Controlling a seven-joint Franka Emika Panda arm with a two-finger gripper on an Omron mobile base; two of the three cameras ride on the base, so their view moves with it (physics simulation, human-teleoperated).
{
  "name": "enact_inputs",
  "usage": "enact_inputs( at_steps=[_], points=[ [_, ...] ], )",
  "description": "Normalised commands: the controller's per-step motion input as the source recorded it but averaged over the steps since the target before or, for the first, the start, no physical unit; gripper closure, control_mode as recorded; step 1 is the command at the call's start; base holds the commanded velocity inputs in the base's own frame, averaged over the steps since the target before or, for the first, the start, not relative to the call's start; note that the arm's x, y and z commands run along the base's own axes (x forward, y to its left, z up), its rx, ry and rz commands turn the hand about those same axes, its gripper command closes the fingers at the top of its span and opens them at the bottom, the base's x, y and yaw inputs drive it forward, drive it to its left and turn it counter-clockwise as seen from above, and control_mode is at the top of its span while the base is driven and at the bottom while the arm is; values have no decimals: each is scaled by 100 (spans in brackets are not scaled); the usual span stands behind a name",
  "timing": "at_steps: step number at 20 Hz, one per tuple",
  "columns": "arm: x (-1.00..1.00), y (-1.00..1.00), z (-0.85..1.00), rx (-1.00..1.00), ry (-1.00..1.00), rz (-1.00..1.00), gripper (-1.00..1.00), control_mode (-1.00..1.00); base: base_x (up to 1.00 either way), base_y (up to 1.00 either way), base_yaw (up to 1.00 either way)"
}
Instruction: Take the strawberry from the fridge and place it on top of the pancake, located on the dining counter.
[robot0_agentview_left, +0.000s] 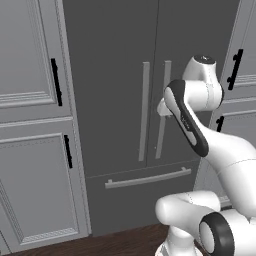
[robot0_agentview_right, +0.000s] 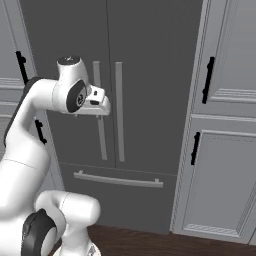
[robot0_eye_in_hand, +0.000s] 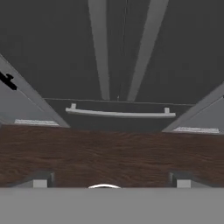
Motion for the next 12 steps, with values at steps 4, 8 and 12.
enact_inputs(
  at_steps=[4, 8, 12],
  points=[
    [74, -54, 0, 0, -20, -13, -100, -100, 0, 0, 0],
    [64, -43, -5, 1, -28, -7, -100, -100, 0, 0, 0],
    [65, -27, -12, 2, -11, 0, -100, -100, 0, 0, 0]
  ],
)
